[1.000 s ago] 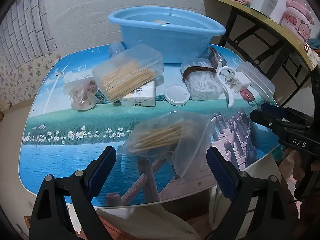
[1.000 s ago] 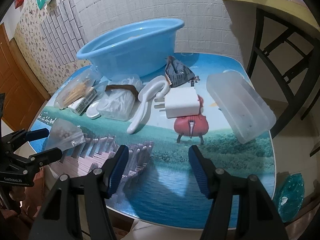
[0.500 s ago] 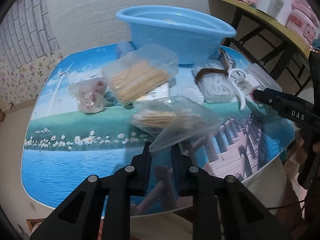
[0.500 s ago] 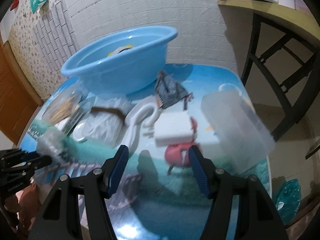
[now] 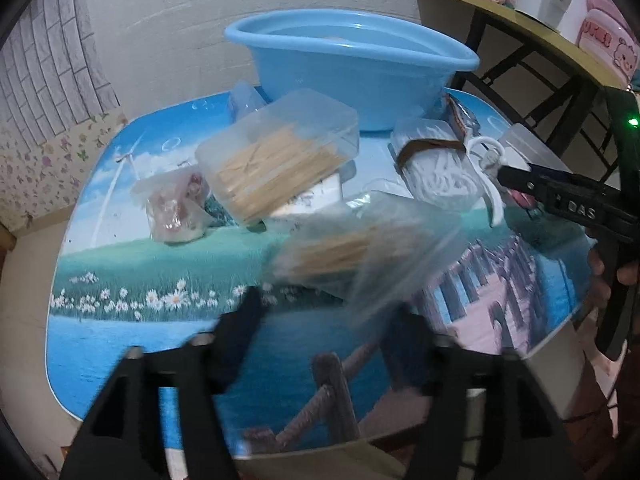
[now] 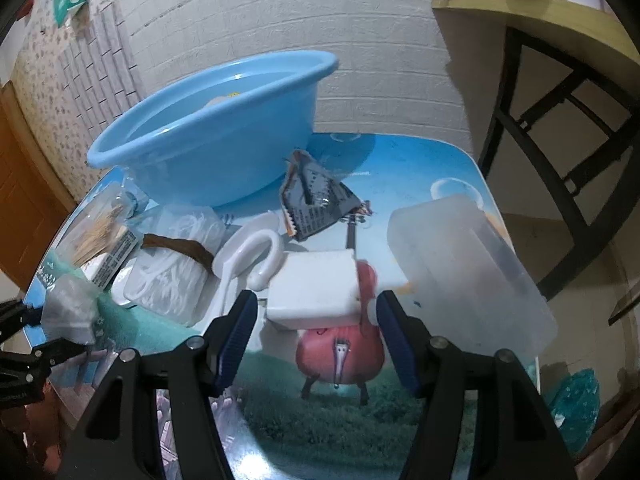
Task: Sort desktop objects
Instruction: 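Grasp the bag of cotton swabs with the left gripper while the right gripper grasps the white charger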
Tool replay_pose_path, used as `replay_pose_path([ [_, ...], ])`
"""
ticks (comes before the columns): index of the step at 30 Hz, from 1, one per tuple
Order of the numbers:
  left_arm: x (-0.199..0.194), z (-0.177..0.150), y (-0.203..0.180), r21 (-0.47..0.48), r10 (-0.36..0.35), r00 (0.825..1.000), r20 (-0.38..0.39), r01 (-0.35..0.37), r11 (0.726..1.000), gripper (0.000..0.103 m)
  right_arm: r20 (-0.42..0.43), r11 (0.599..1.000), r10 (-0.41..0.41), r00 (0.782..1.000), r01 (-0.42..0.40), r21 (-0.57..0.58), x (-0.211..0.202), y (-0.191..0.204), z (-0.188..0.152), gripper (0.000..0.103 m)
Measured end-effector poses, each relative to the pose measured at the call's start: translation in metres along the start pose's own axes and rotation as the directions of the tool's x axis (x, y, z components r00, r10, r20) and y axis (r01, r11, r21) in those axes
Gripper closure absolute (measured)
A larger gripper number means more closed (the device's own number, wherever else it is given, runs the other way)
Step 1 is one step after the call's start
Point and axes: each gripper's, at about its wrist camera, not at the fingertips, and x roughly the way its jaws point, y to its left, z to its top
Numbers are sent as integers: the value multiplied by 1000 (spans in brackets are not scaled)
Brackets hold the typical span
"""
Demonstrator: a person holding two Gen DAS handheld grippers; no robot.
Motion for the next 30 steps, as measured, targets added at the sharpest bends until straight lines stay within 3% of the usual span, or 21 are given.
replay_pose_path([
  [5, 8, 5, -3, -1, 0, 1000, 7, 0, 1000, 31, 1, 1000, -2, 1000, 2, -22, 0, 4, -1, 58],
  [7, 7, 5, -7, 24, -7, 1000, 19, 7, 1000, 49, -1, 1000, 9, 1000, -9, -26, 0, 4, -2, 59],
  [14, 2, 4, -10, 69, 7, 999, 34, -9, 998, 66, 0, 999, 11, 1000, -11, -33, -4, 5, -5, 59],
  [30, -16, -7, 36, -90, 25, 999, 31, -22, 996, 71, -14, 999, 7, 1000, -8, -36, -33, 6, -30, 59],
])
